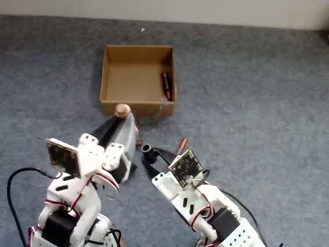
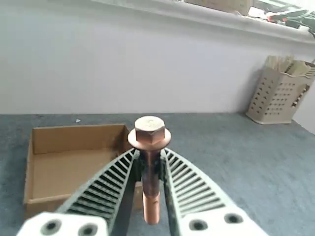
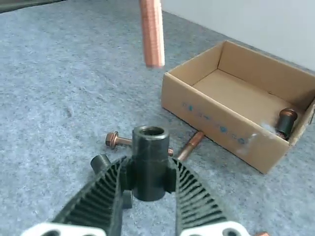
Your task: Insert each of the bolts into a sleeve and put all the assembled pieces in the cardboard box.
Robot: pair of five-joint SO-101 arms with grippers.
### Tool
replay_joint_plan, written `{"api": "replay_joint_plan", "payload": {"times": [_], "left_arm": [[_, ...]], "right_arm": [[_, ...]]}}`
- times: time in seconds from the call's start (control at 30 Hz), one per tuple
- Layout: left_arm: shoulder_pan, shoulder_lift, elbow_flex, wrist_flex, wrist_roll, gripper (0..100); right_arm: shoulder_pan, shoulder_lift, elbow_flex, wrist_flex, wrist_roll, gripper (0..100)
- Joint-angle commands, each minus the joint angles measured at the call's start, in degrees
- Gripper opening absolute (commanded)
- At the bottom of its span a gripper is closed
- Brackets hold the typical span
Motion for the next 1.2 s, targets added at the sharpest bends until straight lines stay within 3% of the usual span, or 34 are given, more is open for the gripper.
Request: {"api": "replay_joint_plan", "payload": {"times": [0.0,0.73,0.93,1.1,1.17], "left_arm": [[6.4,-0.7,-0.4,1.1,0.2,1],[9.9,-0.7,1.0,7.3,0.0,1],[10.0,-0.8,2.8,7.0,-4.5,1],[9.6,-0.8,2.9,11.0,-3.7,18],[7.9,-0.7,1.0,13.4,-2.8,20]], "right_arm": [[-0.3,-1.5,6.4,0.0,0.5,0.5],[0.0,-1.5,6.3,-3.8,0.5,0.5],[0.0,-1.5,6.2,-3.8,0.5,0.5],[0.0,-1.5,6.2,-3.8,0.5,0.5],[0.0,-1.5,6.2,-3.8,0.5,0.5]]}}
